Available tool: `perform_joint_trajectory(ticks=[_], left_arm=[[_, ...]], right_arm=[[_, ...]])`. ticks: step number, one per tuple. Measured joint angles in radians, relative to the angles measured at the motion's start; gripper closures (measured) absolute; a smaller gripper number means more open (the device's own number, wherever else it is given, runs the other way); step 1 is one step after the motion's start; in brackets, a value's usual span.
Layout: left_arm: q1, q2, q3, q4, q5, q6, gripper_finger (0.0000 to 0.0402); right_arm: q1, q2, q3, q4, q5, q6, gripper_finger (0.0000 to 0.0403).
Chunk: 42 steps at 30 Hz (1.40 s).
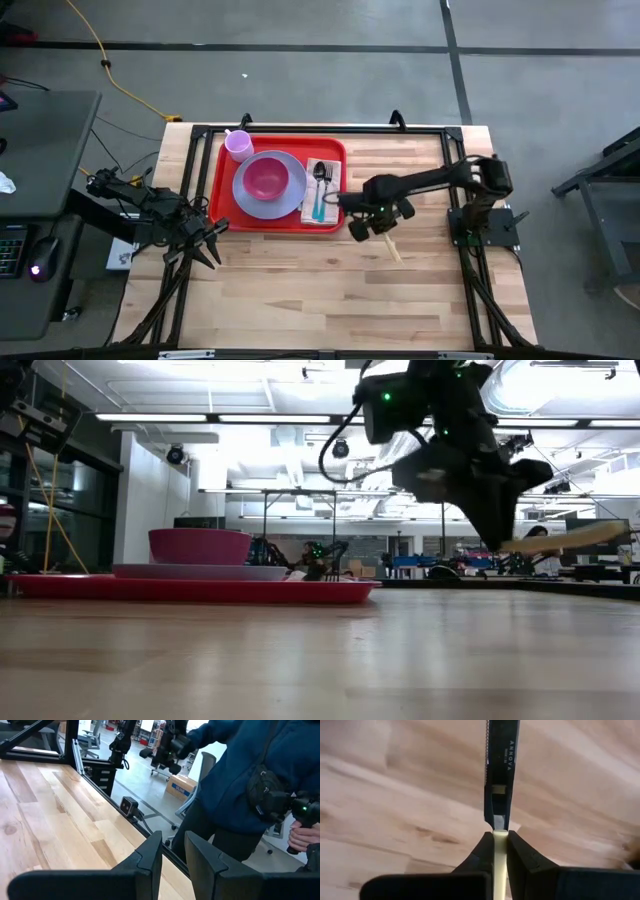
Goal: Set up tray
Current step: Put the yellow knife on top of the brown napkin on the left side of the blue fork on the red tray
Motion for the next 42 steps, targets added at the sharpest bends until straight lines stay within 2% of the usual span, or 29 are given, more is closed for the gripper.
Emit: perform_joint_trajectory(ticks=[6, 11, 15, 22, 35, 42], left_arm=[[0.0, 0.0, 0.0, 0.0, 0.0, 0.006, 0.0286], [0.0, 0.0, 0.0, 0.0, 0.0, 0.006, 0.0286], [0.0, 0.0, 0.0, 0.0, 0.0, 0.006, 0.0286], [0.0, 0.0, 0.0, -0.002, 0.0, 0.006, 0.0286], [0.0, 0.0, 0.0, -0.048, 0.001, 0.015, 0.0286], [0.0, 0.0, 0.0, -0.049, 0.017, 0.032, 0.0286]], right_arm=[[-0.067, -0.06, 0.0, 0.057, 0.011, 0.084, 0.0395], [-0.108, -0.066, 0.0, 0.245, 0.012, 0.149, 0.0383], [-0.139, -0.061, 0.0, 0.407, 0.038, 0.181, 0.0389], [-0.195, -0.061, 0.0, 0.56, 0.081, 0.229, 0.0394], [-0.237, -0.06, 0.0, 0.671, 0.114, 0.303, 0.0393], [-0.237, -0.001, 0.0, 0.738, 0.088, 0.329, 0.0392]])
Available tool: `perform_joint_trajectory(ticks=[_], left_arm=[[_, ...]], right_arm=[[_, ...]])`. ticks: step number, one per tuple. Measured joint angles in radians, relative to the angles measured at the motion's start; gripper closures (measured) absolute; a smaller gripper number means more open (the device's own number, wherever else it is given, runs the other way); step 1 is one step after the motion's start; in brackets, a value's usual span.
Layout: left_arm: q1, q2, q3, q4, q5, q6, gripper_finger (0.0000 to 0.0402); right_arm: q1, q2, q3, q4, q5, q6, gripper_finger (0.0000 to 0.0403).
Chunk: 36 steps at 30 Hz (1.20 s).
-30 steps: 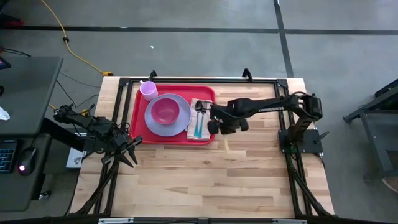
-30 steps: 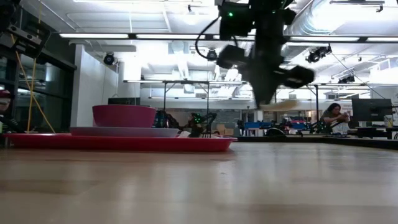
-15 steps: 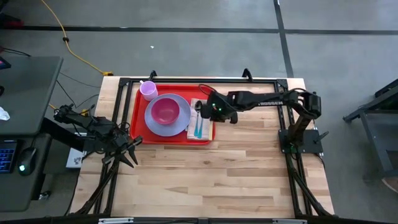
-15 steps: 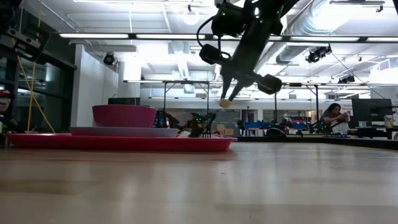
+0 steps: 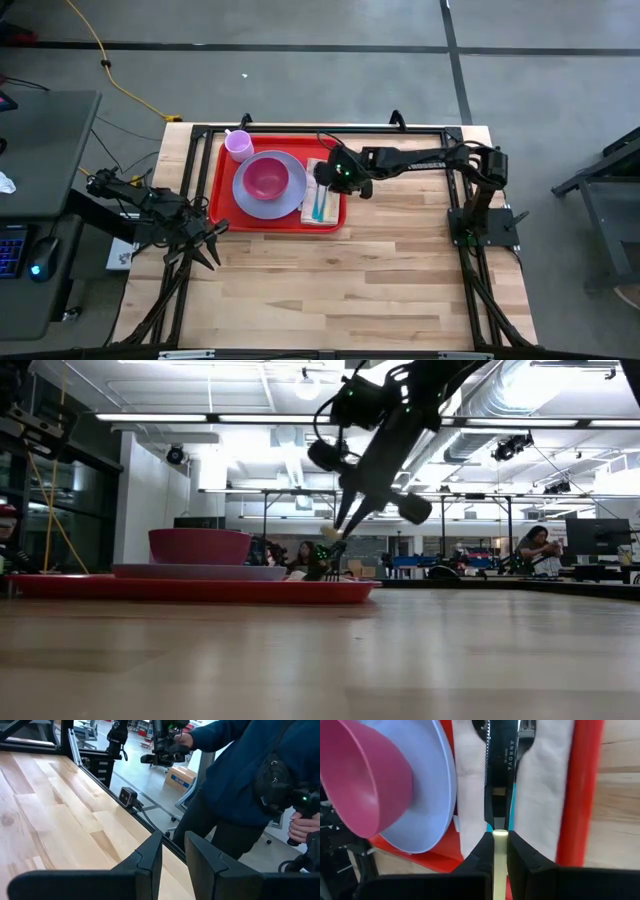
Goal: Set up tray
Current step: Put the yellow knife on top of the brown napkin on the left side of the blue fork on the red tray
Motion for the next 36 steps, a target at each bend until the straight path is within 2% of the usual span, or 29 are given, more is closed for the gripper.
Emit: perform_joint_trajectory(ticks=[9, 29, 36], left_arm=[[0.0, 0.0, 0.0, -0.004, 0.01, -0.003, 0.0286], [0.0, 0.0, 0.0, -0.027, 0.016, 0.003, 0.0286], [0.0, 0.0, 0.0, -0.026, 0.016, 0.003, 0.0286]], right_arm=[[-0.031, 0.064, 0.0, 0.051, -0.063, 0.0, 0.0392], [-0.06, 0.071, 0.005, 0.006, -0.025, -0.084, 0.0392], [-0.063, 0.111, 0.005, 0.006, -0.049, -0.098, 0.0392]])
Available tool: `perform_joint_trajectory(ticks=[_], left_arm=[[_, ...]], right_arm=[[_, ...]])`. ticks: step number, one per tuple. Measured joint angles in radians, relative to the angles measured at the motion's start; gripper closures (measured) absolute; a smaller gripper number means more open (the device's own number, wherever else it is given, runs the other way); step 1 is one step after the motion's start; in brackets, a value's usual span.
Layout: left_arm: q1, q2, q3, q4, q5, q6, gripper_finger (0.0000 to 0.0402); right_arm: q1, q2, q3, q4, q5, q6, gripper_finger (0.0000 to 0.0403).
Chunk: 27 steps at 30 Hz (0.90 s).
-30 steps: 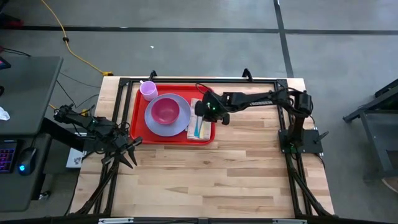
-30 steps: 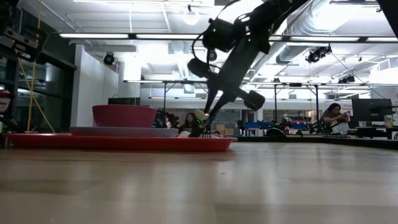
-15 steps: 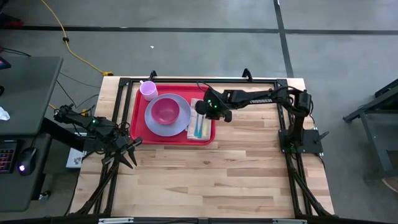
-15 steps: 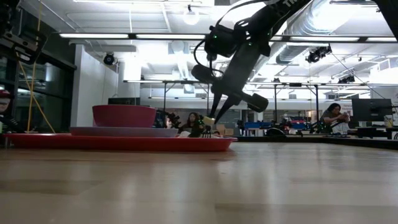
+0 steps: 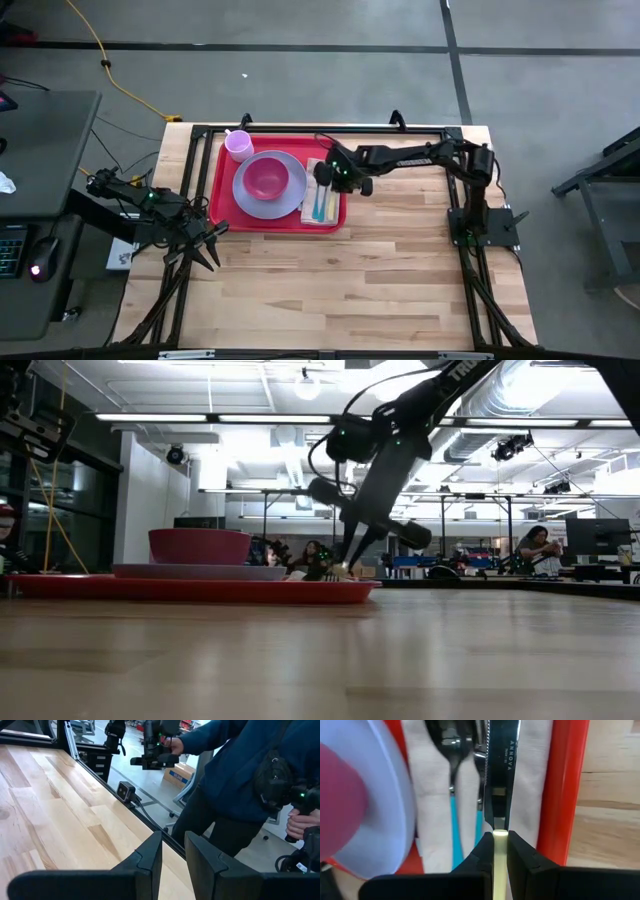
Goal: Set up tray
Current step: Put the yellow knife on top of the brown napkin on the left side of the blue fork on the red tray
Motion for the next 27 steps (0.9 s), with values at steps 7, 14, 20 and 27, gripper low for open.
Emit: perform_joint_trajectory(ticks=[7, 14, 20, 27], left_arm=[[0.0, 0.0, 0.0, 0.0, 0.0, -0.003, 0.0286], [0.0, 0.0, 0.0, 0.0, 0.0, 0.0, 0.0286], [0.0, 0.0, 0.0, 0.0, 0.0, 0.012, 0.0286], [0.0, 0.0, 0.0, 0.0, 0.001, 0.015, 0.0286]], right_arm=[[-0.01, 0.017, 0.0, 0.002, 0.005, -0.006, 0.0392], [-0.018, 0.026, 0.0, -0.006, 0.014, -0.021, 0.0392], [-0.013, 0.066, 0.0, 0.021, -0.013, -0.029, 0.0392], [-0.013, 0.081, 0.0, 0.029, -0.028, -0.03, 0.0392]])
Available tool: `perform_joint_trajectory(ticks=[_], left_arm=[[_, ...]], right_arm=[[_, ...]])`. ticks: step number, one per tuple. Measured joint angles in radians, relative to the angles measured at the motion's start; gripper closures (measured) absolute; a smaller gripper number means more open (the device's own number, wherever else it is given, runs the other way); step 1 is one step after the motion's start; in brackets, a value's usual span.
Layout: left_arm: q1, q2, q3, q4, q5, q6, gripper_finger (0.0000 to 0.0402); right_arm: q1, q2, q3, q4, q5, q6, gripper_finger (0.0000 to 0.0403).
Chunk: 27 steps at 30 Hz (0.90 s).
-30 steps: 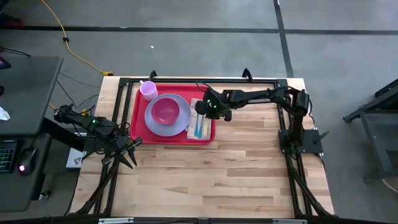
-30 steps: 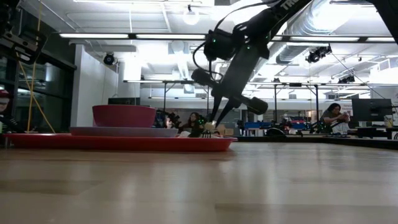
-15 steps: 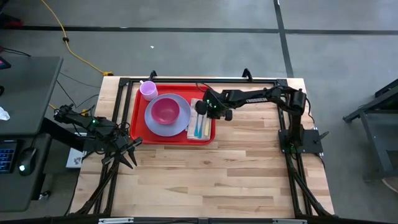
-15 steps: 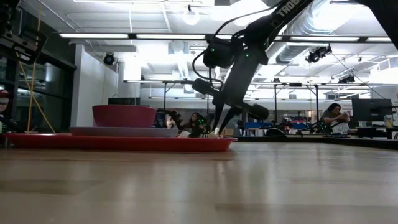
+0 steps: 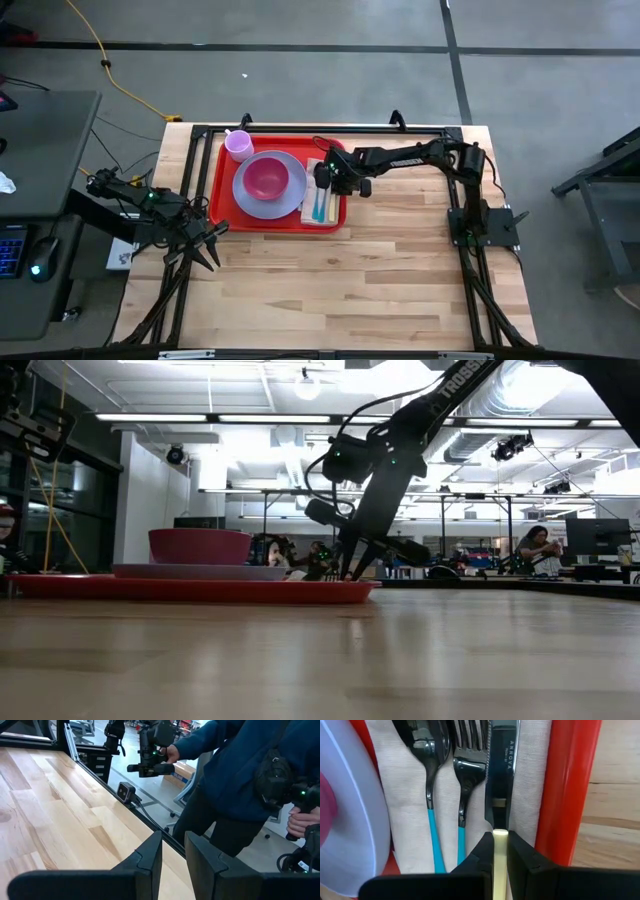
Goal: Set up tray
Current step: Put the yellow knife on top of the brown napkin on the left side of the blue fork on the red tray
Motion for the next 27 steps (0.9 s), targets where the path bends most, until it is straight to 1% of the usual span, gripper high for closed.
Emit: perform_joint_trajectory(ticks=[6, 21, 27], left_arm=[[0.0, 0.0, 0.0, 0.0, 0.0, 0.0, 0.0286], [0.0, 0.0, 0.0, 0.0, 0.0, 0.0, 0.0286], [0.0, 0.0, 0.0, 0.0, 0.0, -0.001, 0.0286]], right_arm=[[-0.013, 0.001, 0.0, 0.002, -0.019, 0.0, 0.0386], [-0.02, 0.002, 0.0, 0.02, -0.044, 0.003, 0.0333], [-0.021, 0.002, -0.001, 0.03, -0.052, 0.009, 0.0329]])
